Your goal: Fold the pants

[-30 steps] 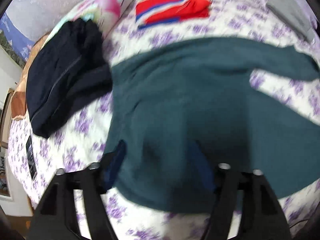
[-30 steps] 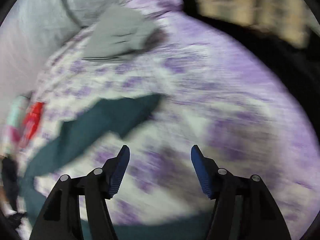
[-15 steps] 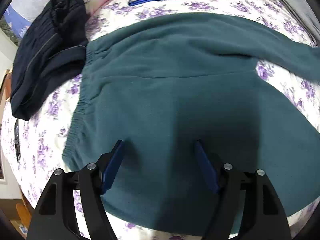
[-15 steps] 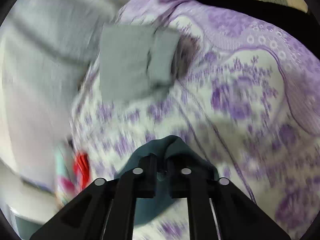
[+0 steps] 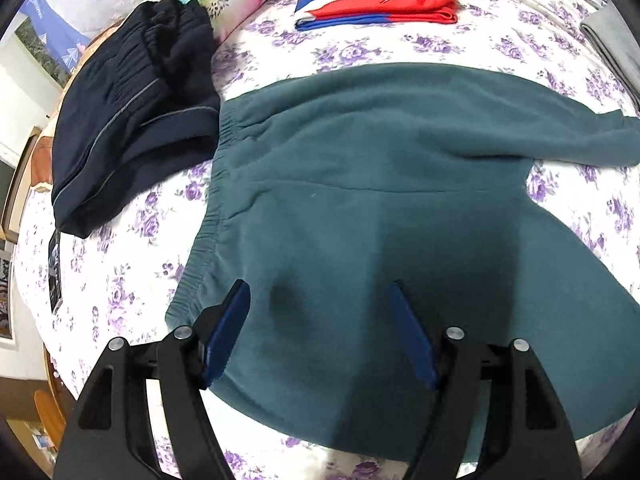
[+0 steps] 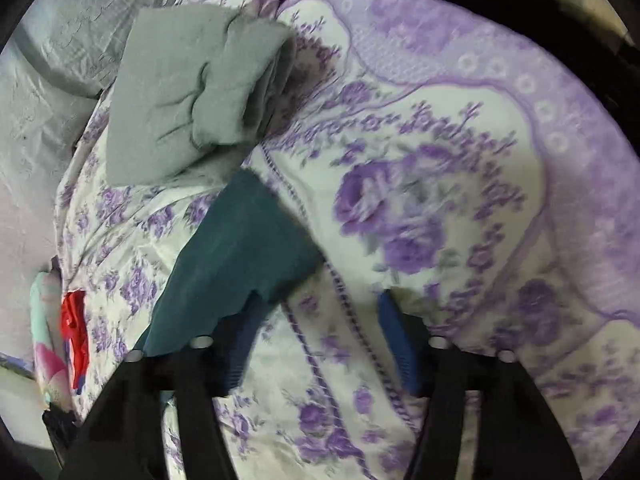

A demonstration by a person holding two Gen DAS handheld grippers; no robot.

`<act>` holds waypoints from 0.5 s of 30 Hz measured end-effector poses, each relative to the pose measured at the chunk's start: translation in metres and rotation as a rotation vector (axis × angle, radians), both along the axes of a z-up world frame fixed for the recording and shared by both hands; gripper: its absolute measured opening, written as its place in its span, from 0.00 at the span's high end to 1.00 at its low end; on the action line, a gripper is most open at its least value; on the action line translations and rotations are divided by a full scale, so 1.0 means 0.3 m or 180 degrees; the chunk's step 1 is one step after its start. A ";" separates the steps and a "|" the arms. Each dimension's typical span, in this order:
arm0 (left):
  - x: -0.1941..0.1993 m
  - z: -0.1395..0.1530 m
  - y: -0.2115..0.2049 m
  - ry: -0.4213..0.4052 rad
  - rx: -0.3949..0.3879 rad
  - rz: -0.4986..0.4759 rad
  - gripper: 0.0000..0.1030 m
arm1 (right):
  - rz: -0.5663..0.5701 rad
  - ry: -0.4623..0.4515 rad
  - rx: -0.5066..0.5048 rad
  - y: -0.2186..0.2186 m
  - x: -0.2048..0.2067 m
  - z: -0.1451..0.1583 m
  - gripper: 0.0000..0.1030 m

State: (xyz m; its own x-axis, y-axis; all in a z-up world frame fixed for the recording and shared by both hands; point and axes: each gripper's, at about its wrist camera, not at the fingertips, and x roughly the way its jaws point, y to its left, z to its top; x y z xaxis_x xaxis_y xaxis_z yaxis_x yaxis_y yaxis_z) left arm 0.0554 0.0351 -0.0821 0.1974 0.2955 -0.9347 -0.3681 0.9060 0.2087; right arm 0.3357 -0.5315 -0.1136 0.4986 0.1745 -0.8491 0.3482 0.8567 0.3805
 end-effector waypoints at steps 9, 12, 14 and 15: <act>0.009 0.003 0.008 0.0070 -0.0001 0.0084 0.32 | -0.0051 0.0023 -0.0210 0.063 0.103 -0.018 0.93; 0.025 0.004 0.026 0.0054 0.0034 0.0075 0.32 | 0.0004 -0.0220 -0.0049 0.010 0.032 0.074 0.95; 0.036 0.006 0.044 0.0023 0.0046 0.0079 0.32 | -0.0020 -0.0296 -0.0022 -0.040 -0.052 0.139 0.95; 0.042 0.010 0.056 -0.0001 0.0051 0.0084 0.32 | -0.0038 -0.0307 -0.0008 -0.066 -0.094 0.160 0.95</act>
State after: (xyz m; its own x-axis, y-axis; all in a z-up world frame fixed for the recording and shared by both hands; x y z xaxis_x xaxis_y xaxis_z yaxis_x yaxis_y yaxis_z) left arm 0.0681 0.0519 -0.0791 0.1897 0.3157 -0.9297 -0.3920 0.8925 0.2231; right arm 0.3075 -0.5513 -0.0655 0.5800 0.1659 -0.7976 0.3202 0.8538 0.4104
